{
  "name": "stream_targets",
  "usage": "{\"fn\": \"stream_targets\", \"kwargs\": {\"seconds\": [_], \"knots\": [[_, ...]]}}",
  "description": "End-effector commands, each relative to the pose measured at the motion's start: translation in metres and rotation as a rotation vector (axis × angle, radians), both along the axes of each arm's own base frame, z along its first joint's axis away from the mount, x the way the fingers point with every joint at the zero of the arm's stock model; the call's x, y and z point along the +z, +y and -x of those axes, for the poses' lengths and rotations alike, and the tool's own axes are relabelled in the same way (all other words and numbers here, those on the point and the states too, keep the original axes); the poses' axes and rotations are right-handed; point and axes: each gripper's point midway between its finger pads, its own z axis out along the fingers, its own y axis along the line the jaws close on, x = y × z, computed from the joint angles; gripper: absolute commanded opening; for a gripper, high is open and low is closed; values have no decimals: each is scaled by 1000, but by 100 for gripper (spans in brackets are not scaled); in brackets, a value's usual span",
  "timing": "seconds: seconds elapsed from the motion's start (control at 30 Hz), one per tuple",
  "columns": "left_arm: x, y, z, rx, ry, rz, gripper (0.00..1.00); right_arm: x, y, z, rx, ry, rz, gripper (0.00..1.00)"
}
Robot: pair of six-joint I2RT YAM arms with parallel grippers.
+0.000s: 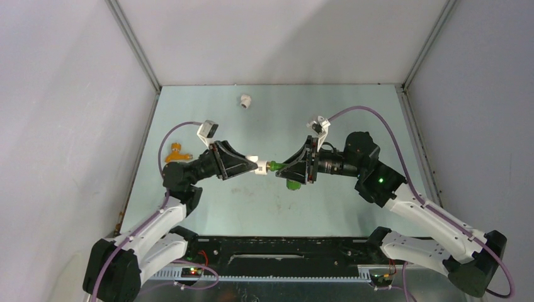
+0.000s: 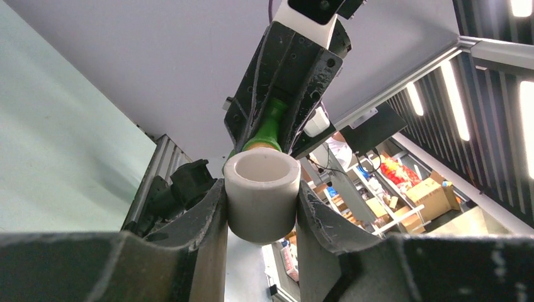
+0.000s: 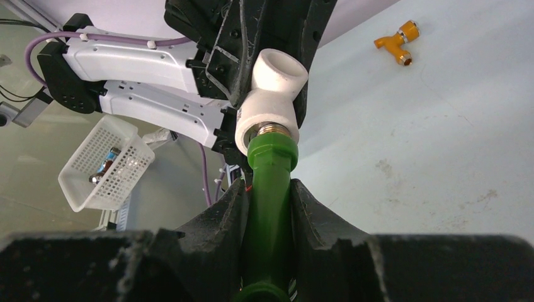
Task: Install the water faucets
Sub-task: Install the water faucet onto the adaptor.
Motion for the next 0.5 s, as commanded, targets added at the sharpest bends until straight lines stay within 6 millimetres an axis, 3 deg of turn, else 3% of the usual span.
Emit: {"fn": "stream_targets", "kwargs": {"seconds": [0.0,0.23,0.47], "knots": [[11,3,8,-7,-54,37,0,29,5,-2,3,-56,-65,0],[22,6,15,-36,-67,99,0,28,6,-1,12,-55,-66,0],[19,5,13,-39,-53,98,0,29,10,7,62,-56,-72,0]]}}
